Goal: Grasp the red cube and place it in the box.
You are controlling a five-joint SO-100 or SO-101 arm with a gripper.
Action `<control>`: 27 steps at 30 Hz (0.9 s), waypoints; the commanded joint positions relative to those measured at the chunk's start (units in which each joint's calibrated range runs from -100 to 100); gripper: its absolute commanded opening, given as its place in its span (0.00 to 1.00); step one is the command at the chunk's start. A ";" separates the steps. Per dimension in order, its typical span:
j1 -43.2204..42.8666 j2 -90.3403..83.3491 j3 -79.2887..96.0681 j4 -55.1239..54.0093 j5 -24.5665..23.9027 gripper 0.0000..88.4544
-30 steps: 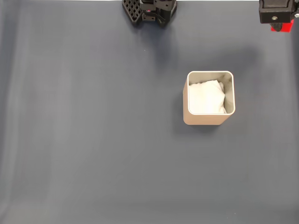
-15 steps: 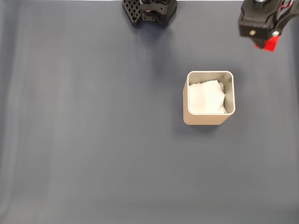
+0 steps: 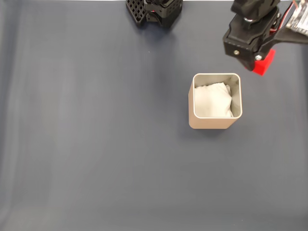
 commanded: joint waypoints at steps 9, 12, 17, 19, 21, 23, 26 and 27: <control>7.30 -4.74 -1.81 1.19 0.73 0.11; 8.58 -5.78 -0.81 1.35 0.78 0.11; 10.42 -7.60 1.56 1.60 0.78 0.10; 11.28 -7.86 2.29 1.60 0.83 0.10; 12.20 -7.86 2.57 1.60 0.93 0.10; 13.19 -7.77 2.75 1.60 1.07 0.10; 14.33 -7.34 3.02 1.60 1.22 0.10; 14.68 -7.16 3.02 1.52 1.22 0.10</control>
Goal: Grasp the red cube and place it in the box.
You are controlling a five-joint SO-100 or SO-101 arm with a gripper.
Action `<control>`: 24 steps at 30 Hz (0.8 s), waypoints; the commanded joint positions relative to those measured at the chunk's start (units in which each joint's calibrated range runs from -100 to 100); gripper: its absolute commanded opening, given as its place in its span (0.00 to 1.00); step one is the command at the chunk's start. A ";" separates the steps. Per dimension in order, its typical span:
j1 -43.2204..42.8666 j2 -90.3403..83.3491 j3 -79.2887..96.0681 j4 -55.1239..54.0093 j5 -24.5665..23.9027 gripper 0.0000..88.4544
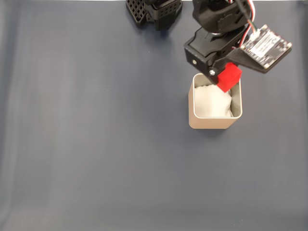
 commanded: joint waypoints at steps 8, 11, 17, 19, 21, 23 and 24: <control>3.14 -0.51 -0.16 -0.36 0.59 0.10; 3.43 -0.17 -0.35 -1.01 0.78 0.10; 3.36 0.79 -1.35 -1.92 0.98 0.10; 3.28 0.96 -1.35 -2.08 1.07 0.10; 3.28 1.13 -1.35 -2.41 1.12 0.10; 3.28 1.48 -1.53 -2.49 1.22 0.10; 3.28 1.65 -1.62 -2.65 1.27 0.10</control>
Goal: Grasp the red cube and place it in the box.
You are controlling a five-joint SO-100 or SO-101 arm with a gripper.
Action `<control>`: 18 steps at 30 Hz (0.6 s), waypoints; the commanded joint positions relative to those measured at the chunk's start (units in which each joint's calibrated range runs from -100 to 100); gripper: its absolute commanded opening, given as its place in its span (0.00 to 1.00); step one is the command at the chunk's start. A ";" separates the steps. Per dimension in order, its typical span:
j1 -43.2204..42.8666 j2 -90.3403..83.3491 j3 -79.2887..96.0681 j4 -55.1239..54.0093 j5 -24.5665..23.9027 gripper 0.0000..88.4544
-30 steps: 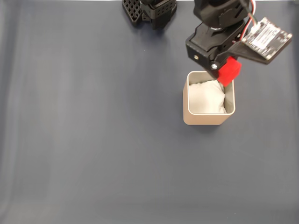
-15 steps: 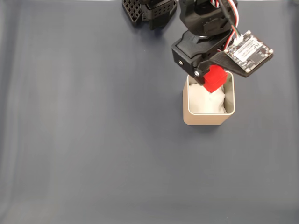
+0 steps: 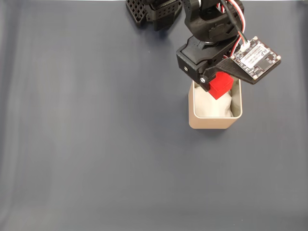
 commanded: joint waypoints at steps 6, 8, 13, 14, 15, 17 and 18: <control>0.28 1.17 -2.81 -1.52 0.59 0.10; 0.21 1.34 -2.99 -1.77 0.59 0.10; 0.28 1.86 -3.17 -1.77 0.59 0.10; 0.28 1.95 -3.17 -1.77 0.59 0.10; 0.35 1.95 -3.17 -1.77 0.59 0.10; 0.42 2.04 -3.26 -1.93 0.59 0.10; 0.42 2.12 -3.26 -2.02 0.59 0.10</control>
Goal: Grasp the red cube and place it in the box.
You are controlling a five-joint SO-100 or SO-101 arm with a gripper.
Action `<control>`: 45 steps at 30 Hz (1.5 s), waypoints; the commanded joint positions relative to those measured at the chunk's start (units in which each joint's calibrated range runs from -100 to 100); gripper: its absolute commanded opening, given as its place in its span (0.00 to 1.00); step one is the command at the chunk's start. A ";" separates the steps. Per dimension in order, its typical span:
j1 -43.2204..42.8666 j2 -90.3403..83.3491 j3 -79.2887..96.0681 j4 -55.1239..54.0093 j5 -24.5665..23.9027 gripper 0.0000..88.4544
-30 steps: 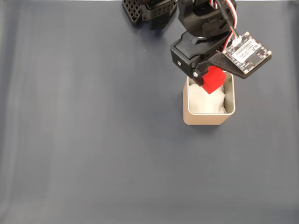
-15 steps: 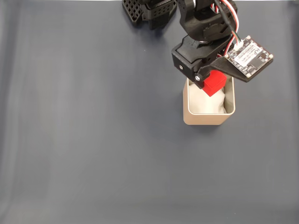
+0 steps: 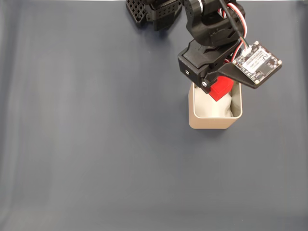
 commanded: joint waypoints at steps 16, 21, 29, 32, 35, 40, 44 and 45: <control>0.64 -0.36 -2.99 -3.91 -2.39 0.35; 0.64 -0.45 -2.99 -4.32 -2.44 0.38; 0.99 -0.62 -2.17 -5.06 -2.74 0.48; 0.99 -0.62 -1.99 -5.14 -2.74 0.49; 0.99 -0.62 -1.71 -5.47 -2.74 0.50; 0.92 -0.71 -1.44 -5.80 -2.74 0.51; 0.92 -0.62 -1.44 -6.21 -2.74 0.51; 0.85 -0.54 -1.44 -6.29 -2.74 0.51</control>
